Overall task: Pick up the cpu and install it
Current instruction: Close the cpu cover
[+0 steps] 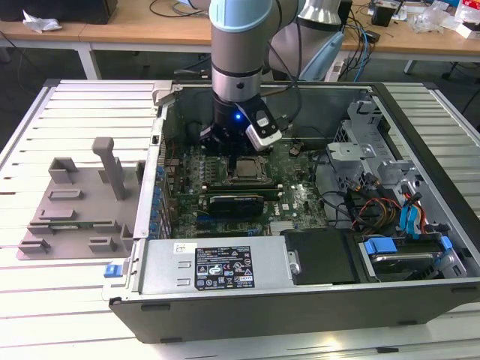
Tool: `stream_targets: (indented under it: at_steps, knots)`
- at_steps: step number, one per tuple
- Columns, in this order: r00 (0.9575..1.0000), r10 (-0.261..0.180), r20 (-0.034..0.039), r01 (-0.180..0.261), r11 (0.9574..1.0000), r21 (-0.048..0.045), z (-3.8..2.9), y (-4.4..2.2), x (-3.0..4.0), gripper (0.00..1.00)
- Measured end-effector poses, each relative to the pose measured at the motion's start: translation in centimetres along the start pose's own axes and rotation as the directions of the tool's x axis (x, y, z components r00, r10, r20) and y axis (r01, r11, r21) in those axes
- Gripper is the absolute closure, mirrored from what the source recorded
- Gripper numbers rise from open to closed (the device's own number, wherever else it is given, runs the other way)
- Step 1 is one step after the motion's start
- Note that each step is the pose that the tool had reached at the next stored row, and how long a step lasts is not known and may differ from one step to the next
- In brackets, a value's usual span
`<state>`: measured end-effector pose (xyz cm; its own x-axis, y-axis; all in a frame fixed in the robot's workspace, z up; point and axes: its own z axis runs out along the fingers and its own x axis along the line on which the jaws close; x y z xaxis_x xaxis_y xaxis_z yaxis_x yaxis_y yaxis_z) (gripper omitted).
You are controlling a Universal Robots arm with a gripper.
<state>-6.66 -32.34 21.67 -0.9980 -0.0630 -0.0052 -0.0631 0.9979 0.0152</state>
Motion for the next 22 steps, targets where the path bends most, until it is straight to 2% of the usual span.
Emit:
stream_targets:
  at_steps: [14,17,18,20,21,22]
  knots:
    - [1.0,0.0,-0.0001,0.0,1.0,0.0001,-1.33,0.02,-0.01,0.89]
    - [1.0,0.0,0.0,0.0,1.0,0.0,-1.34,0.02,-0.01,0.89]
    - [1.0,0.0,0.0021,0.0,1.0,0.001,-1.3,0.01,-0.01,0.89]
    - [0.9998,0.0,0.0198,0.0,1.0,0.004,-1.14,0.01,-0.05,0.89]
    - [0.9997,0.0,0.0234,0.0,1.0,0.0041,-0.72,0.01,-0.09,0.89]
    - [0.9997,-0.001,0.0234,0.0,1.0,0.0041,-0.3,0.0,-0.07,0.89]
